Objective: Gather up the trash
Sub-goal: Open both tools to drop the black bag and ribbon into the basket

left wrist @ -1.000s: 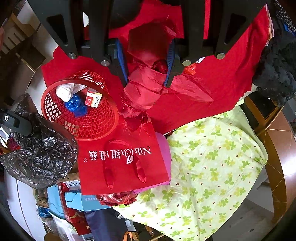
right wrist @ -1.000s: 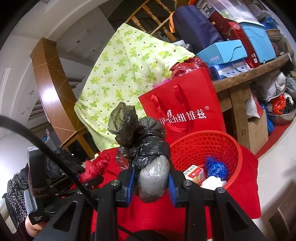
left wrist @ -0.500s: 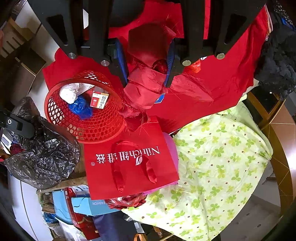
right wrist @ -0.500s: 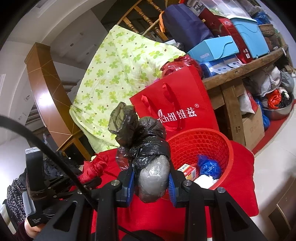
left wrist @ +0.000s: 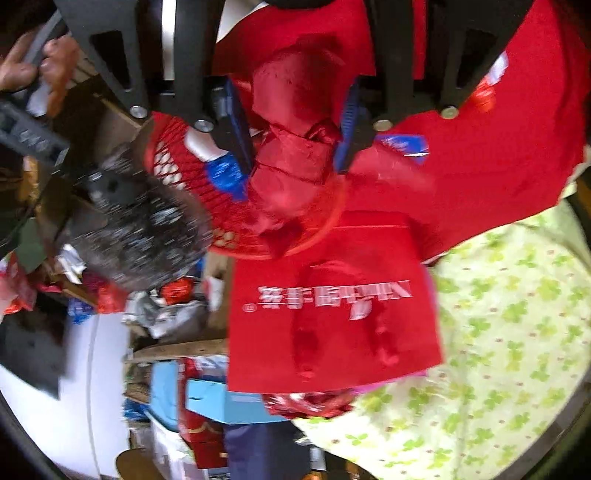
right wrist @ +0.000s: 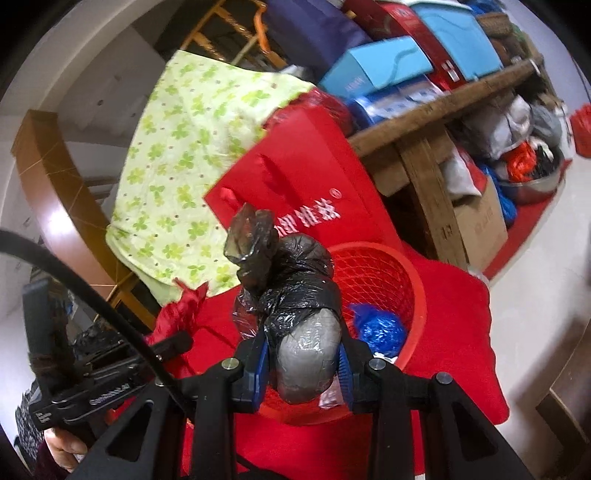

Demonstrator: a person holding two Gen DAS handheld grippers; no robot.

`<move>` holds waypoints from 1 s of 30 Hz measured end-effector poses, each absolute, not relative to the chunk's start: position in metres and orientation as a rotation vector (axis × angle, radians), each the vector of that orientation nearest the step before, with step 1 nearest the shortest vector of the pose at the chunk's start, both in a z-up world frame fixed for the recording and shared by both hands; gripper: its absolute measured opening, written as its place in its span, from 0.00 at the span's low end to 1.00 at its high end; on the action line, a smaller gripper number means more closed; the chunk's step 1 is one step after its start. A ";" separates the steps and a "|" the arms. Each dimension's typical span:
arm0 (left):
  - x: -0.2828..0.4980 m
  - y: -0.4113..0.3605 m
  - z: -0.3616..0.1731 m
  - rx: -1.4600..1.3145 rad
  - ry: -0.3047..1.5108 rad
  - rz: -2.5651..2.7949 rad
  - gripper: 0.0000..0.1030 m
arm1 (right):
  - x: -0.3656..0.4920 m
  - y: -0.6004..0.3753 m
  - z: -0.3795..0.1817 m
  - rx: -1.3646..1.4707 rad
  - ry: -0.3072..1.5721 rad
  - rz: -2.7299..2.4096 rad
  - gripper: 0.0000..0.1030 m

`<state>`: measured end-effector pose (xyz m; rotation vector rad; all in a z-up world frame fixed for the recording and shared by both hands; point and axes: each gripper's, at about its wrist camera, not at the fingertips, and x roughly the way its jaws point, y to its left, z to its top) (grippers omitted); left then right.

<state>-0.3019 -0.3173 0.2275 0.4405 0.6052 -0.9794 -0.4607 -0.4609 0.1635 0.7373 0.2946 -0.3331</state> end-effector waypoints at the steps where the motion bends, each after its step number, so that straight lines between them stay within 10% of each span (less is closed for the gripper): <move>1: -0.300 -0.324 0.225 0.434 0.613 -0.990 0.53 | -0.456 -0.464 0.159 0.743 0.312 -0.337 0.33; 6: -0.288 -0.334 0.213 0.399 0.653 -0.988 0.66 | -0.439 -0.479 0.136 0.806 0.356 -0.333 0.66; 30: -0.238 0.005 0.158 0.284 0.655 -0.324 0.71 | -0.403 -0.333 0.215 0.545 0.321 -0.040 0.66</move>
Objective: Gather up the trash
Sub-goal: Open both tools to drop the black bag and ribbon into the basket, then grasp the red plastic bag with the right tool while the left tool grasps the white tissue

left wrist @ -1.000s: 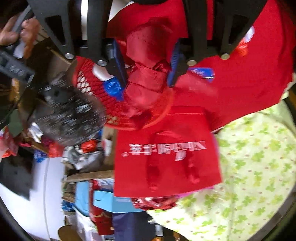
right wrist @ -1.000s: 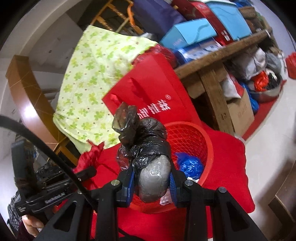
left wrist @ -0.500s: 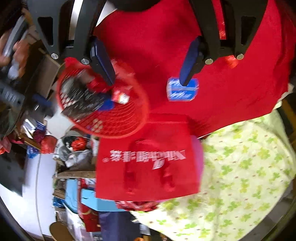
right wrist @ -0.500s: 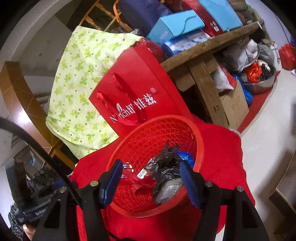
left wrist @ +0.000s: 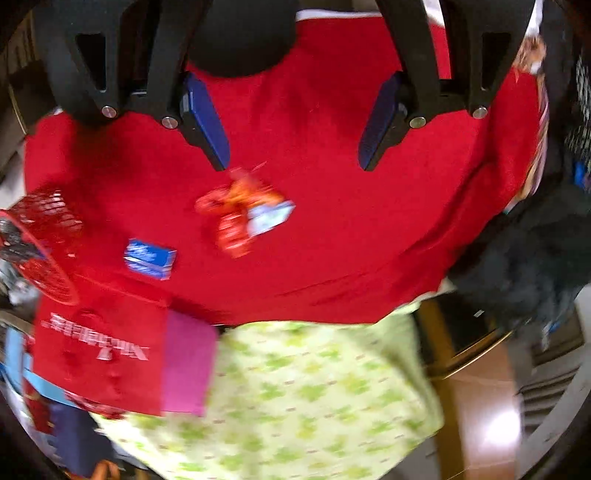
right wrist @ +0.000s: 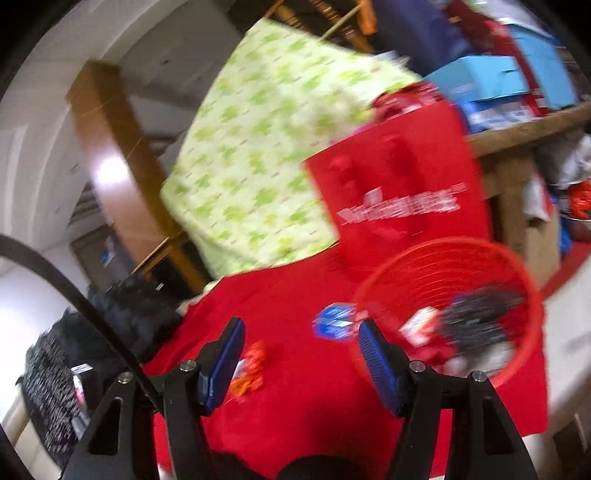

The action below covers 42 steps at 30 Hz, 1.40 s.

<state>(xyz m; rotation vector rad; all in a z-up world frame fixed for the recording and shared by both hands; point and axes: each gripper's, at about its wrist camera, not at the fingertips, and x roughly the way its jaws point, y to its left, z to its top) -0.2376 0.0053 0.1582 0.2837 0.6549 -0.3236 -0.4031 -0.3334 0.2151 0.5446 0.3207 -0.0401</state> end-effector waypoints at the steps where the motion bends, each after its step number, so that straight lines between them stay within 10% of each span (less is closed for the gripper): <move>1: -0.236 0.018 0.154 0.267 0.665 -0.308 0.71 | -0.396 -0.324 0.214 0.537 0.339 -0.022 0.66; 34: -0.160 0.088 0.073 0.150 0.856 -0.282 0.71 | -0.067 -0.225 0.065 0.580 0.826 0.085 0.63; 42: -0.123 0.048 0.088 0.124 0.840 -0.401 0.71 | -0.049 -0.230 0.050 0.600 0.820 0.108 0.42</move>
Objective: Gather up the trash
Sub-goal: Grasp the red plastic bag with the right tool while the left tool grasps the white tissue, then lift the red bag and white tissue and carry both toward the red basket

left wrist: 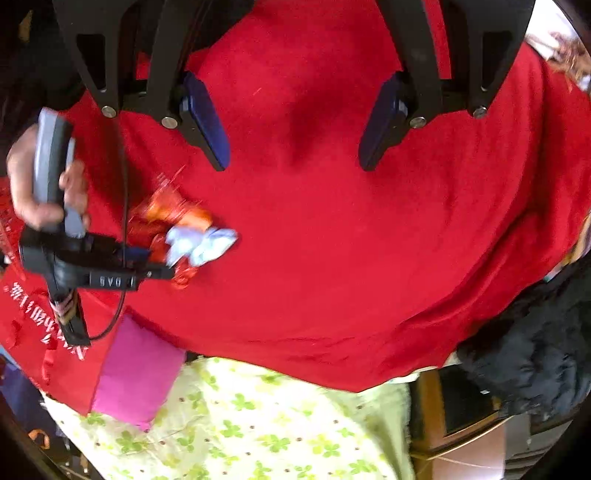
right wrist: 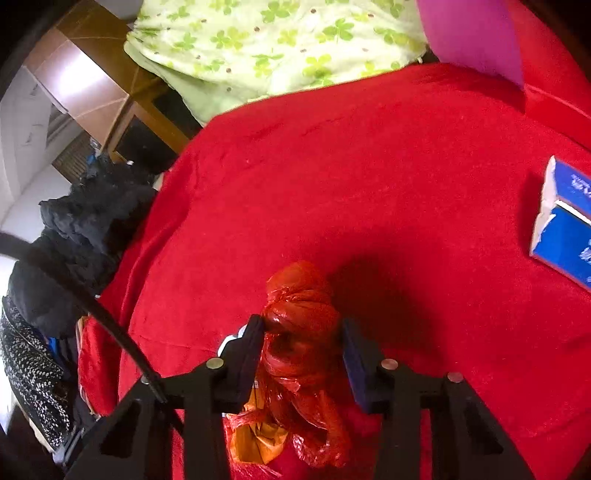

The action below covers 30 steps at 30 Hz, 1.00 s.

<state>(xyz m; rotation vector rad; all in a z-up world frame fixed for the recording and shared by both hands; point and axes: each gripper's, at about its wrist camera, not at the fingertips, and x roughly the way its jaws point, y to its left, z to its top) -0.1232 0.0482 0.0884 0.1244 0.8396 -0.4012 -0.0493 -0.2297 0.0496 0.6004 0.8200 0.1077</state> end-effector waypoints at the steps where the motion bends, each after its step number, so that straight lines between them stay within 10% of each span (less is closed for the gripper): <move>1: -0.118 0.038 0.090 0.118 0.838 -0.430 0.71 | -0.055 -0.235 0.050 0.616 0.808 0.105 0.42; 13: -0.046 -0.060 0.065 0.069 0.957 -0.545 0.70 | -0.135 -0.279 0.085 0.609 0.685 0.054 0.42; 18: -0.027 -0.064 0.047 0.022 1.051 -0.556 0.29 | -0.144 -0.278 0.083 0.599 0.687 0.055 0.42; 30: -0.068 -0.019 0.137 -0.024 0.855 -0.523 0.25 | -0.202 -0.271 0.132 0.545 0.560 0.086 0.42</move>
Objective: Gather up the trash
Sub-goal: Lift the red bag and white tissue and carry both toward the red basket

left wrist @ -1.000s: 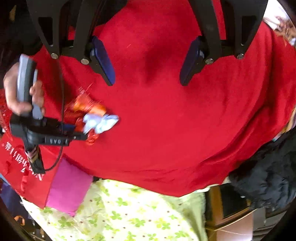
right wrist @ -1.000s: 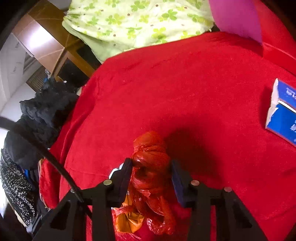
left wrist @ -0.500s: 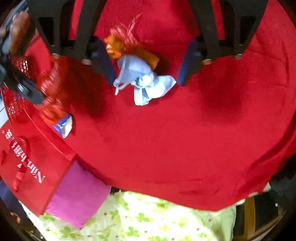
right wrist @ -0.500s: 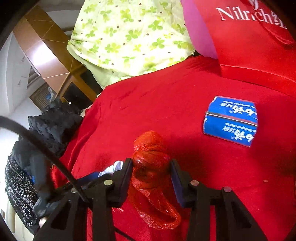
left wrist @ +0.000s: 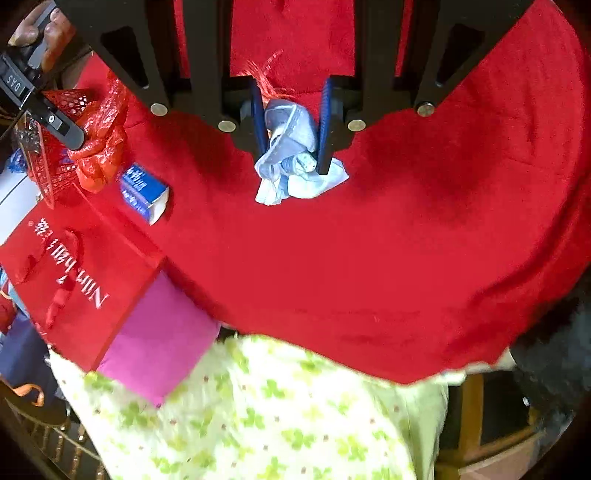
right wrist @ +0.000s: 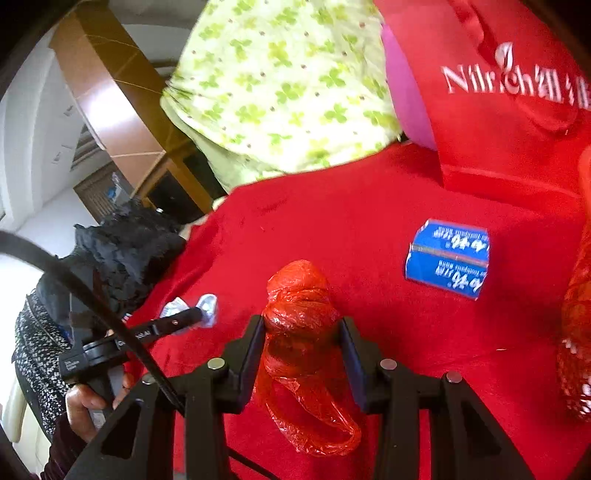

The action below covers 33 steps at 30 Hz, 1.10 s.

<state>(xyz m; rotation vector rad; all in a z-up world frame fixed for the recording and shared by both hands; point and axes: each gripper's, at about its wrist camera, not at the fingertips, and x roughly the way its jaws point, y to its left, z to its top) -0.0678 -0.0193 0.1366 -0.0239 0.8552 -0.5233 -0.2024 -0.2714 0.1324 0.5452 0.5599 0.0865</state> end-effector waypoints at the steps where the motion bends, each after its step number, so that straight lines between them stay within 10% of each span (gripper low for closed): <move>1: -0.077 -0.018 0.145 -0.015 0.831 -0.520 0.25 | -0.207 -0.271 0.137 0.545 0.549 0.088 0.42; 33: -0.271 -0.075 0.268 0.251 0.459 -0.512 0.26 | -0.388 -0.307 0.258 0.494 0.187 -0.011 0.42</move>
